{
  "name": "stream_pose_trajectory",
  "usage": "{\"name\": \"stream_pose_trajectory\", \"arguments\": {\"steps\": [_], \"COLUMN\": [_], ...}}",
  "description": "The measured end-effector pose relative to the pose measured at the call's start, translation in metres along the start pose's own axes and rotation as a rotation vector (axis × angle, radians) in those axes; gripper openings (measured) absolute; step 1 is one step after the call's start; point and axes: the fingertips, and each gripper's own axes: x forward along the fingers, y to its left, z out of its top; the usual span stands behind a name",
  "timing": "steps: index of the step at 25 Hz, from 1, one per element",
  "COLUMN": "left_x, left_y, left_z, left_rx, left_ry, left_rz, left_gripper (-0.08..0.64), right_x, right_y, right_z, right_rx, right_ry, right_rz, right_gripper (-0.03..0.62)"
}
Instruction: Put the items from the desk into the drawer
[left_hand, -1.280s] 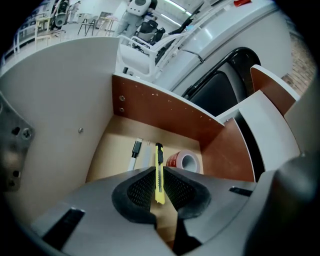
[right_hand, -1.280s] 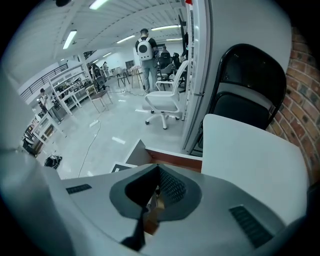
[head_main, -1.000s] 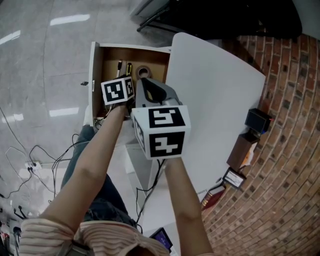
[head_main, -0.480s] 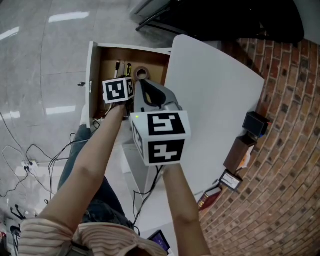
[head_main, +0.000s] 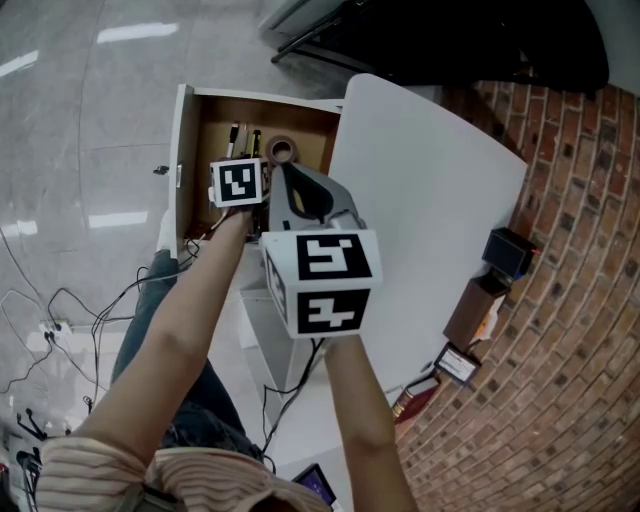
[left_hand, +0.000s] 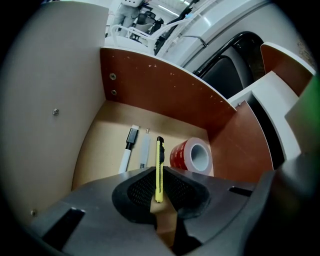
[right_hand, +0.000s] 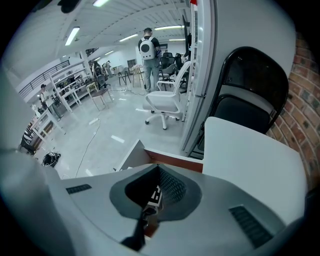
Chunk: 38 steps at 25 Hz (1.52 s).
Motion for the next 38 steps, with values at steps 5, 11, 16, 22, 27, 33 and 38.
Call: {"name": "stream_pose_trajectory", "arguments": {"steps": [5,11,16,22,27,33,38], "left_x": [0.003,0.004,0.003,0.003,0.003,0.001,-0.002], "left_y": [0.006,0.005,0.002,0.002,0.002,0.0,-0.003], "left_z": [0.0,0.0,0.005,0.006,0.005,0.003,0.012], "left_rx": [0.033,0.051,0.059,0.065,0.074,0.063,0.095], "left_ry": [0.006,0.01,0.001,0.007,0.004,-0.012,-0.04], "left_rz": [0.03,0.034,0.026,0.028,0.027,0.01,0.022], "left_gripper": [0.048,0.044,0.044,0.046,0.047,0.072,0.075], "right_x": [0.001,0.001,0.002,0.002,0.003,0.001,0.0], "right_y": [-0.002,-0.003,-0.001,-0.002,-0.001,-0.001,-0.003], "right_z": [-0.002,-0.001,0.002,0.004,0.005,0.006,0.004], "right_rx": [0.001,0.004,0.002,-0.005,-0.003,-0.014,-0.01], "right_ry": [0.004,0.002,-0.002,-0.002,-0.007,-0.018,-0.011], "right_rz": [-0.002,-0.003,-0.001,-0.005,-0.005,-0.013,-0.016], "right_gripper": [0.017,0.017,0.017,0.017,0.017,0.017,0.017]}}
